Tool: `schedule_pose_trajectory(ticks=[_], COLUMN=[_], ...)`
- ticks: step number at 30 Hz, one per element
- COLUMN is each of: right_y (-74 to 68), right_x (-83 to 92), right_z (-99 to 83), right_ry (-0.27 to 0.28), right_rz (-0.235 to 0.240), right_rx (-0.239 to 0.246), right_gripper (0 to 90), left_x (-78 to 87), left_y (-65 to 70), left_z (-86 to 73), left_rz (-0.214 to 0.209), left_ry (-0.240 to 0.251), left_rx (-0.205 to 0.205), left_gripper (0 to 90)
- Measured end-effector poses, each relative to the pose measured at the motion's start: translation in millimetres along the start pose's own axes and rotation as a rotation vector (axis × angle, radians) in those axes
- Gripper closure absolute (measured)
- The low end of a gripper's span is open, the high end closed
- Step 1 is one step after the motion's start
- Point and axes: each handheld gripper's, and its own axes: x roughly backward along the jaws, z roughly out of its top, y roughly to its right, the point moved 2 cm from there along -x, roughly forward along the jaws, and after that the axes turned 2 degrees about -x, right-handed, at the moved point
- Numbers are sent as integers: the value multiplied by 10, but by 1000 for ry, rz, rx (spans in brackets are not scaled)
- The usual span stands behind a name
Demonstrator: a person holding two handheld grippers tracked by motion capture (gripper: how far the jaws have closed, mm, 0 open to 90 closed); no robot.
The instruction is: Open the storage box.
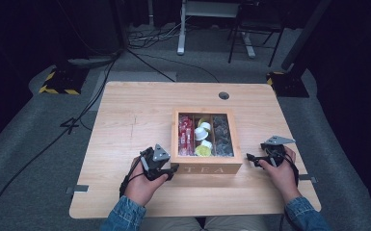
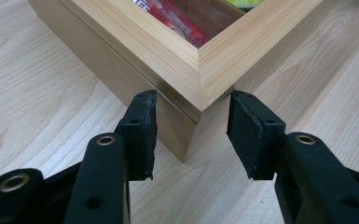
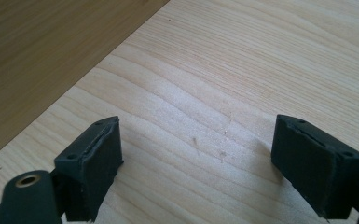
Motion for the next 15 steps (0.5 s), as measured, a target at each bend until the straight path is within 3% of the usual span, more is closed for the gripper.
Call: schedule_pose_trajectory(ticks=[6,9,10,11,12,15], right_y=[1,-4,-14,-37,-91,-207], right_x=[0,16,68,131,248,455], right_z=[0,-2,20,57,127,250], right_ry=[-1,2,-22,-15,22,69], right_rz=[1,13,51,87,76,110], right_rx=[0,-7,-20,-6,25,78], right_gripper=[162,235,311,280,194,173], left_x=[13,18,22,24,28,31], left_y=[-4,3,3,6,5,2], left_z=[19,28,34,37,43,51], left_rz=[-3,-1,-3,-5,-6,-4], left_ry=[-1,3,6,9,6,-1], left_rx=[-7,-8,-10,-7,-9,-14], left_gripper=[540,541,541,543,548,548])
